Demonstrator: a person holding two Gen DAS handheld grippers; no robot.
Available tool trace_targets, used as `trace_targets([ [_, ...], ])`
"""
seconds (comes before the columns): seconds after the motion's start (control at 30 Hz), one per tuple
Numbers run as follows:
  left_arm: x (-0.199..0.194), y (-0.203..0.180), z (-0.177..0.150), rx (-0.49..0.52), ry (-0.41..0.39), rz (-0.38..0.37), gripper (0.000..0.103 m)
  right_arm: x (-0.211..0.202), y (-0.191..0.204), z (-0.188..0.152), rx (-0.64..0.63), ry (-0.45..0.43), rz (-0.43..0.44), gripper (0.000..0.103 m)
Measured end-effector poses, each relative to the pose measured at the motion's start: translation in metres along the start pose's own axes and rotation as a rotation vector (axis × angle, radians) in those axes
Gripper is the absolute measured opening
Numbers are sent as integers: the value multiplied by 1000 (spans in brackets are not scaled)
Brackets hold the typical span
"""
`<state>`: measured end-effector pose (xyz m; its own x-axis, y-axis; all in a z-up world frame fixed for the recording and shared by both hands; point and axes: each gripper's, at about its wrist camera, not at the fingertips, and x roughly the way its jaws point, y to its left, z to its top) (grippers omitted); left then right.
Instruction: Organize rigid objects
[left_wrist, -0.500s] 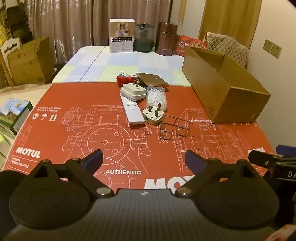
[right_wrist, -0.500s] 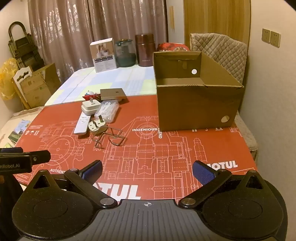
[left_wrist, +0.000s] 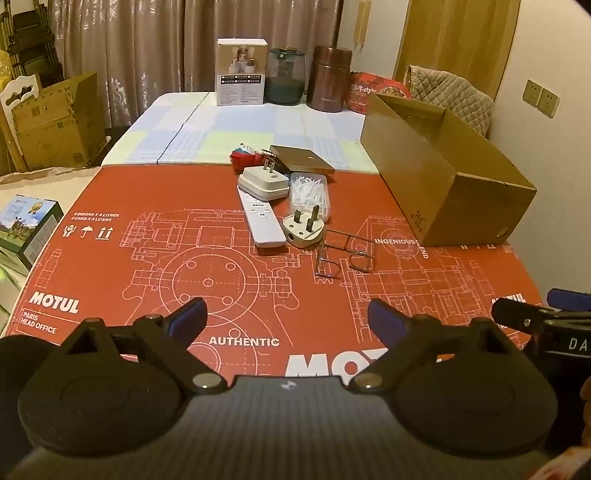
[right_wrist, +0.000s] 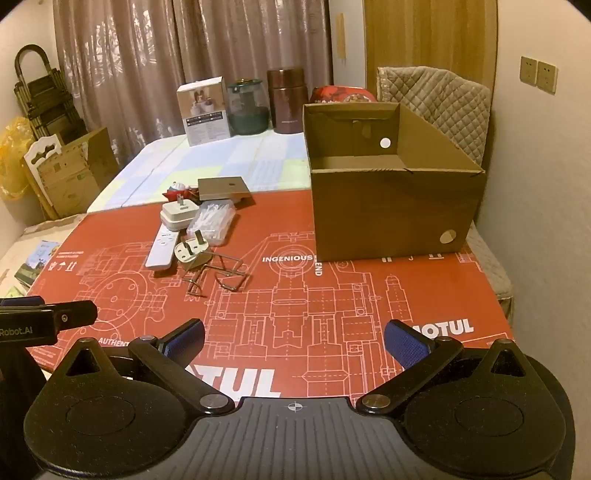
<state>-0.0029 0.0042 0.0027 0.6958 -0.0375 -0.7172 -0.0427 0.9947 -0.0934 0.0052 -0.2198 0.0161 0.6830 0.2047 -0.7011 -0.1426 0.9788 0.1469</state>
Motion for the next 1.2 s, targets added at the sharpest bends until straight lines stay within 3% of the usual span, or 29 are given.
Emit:
trace_targets([
  [1.2, 1, 2, -2, -6, 2, -9, 91, 7, 1, -5, -1, 5, -7, 101],
])
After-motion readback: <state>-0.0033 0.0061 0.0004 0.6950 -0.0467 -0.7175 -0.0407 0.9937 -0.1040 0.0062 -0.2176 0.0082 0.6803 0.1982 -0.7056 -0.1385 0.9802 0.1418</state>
